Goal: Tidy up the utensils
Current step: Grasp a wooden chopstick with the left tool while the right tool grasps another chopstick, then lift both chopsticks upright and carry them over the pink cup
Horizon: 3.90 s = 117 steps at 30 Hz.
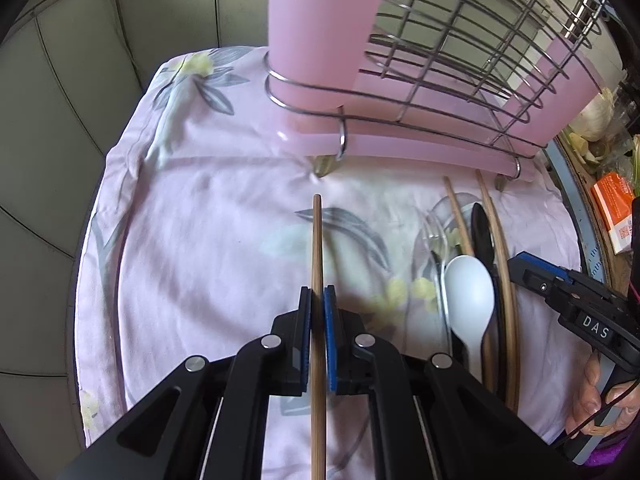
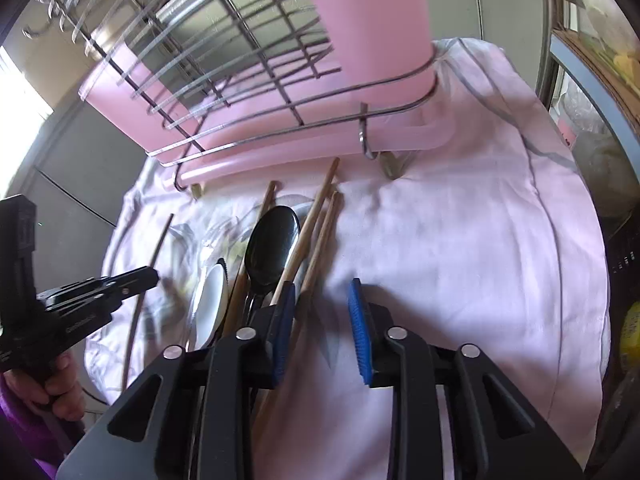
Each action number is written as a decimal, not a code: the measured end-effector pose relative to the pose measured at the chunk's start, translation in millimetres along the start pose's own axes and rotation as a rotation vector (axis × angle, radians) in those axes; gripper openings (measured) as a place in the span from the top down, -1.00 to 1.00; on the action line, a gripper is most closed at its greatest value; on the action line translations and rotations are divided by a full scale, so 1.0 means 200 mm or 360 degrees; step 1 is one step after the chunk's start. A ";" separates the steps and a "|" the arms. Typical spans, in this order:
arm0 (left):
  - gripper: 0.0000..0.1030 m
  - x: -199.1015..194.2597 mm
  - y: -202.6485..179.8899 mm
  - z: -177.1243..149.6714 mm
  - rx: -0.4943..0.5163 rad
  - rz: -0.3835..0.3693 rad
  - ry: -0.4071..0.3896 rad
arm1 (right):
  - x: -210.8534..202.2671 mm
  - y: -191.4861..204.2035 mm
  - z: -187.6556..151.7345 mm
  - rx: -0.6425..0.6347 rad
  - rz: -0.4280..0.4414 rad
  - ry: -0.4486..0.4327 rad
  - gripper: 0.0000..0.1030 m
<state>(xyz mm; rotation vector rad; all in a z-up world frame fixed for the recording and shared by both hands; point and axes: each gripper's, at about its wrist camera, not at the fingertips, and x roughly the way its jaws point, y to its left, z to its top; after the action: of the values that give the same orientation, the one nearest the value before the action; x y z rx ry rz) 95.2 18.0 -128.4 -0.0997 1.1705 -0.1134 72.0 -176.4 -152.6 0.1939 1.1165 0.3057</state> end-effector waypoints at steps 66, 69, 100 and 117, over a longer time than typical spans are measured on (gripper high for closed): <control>0.90 -0.89 0.11 0.11 -0.0104 -0.0296 -0.0804 | -0.79 -0.19 -0.04 0.0002 0.0058 -0.0817 0.88; 0.90 -1.01 0.11 0.15 -0.0122 -0.0306 -0.0912 | -0.88 -0.17 0.00 -0.0022 0.0048 -0.0919 0.88; 0.90 -1.06 0.09 0.81 -0.0141 -0.0146 -0.1063 | -1.06 -0.15 0.68 -0.0027 -0.0027 -0.1236 0.88; 0.89 -0.62 0.13 0.91 -0.0250 -0.0173 -0.0722 | -0.71 -0.20 0.73 0.0020 0.0027 -0.0853 0.88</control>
<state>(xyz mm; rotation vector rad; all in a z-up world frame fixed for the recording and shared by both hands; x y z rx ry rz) 216.6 64.9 51.8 -0.3116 0.7189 -0.0887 152.0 -263.2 19.1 0.2775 0.5870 0.2418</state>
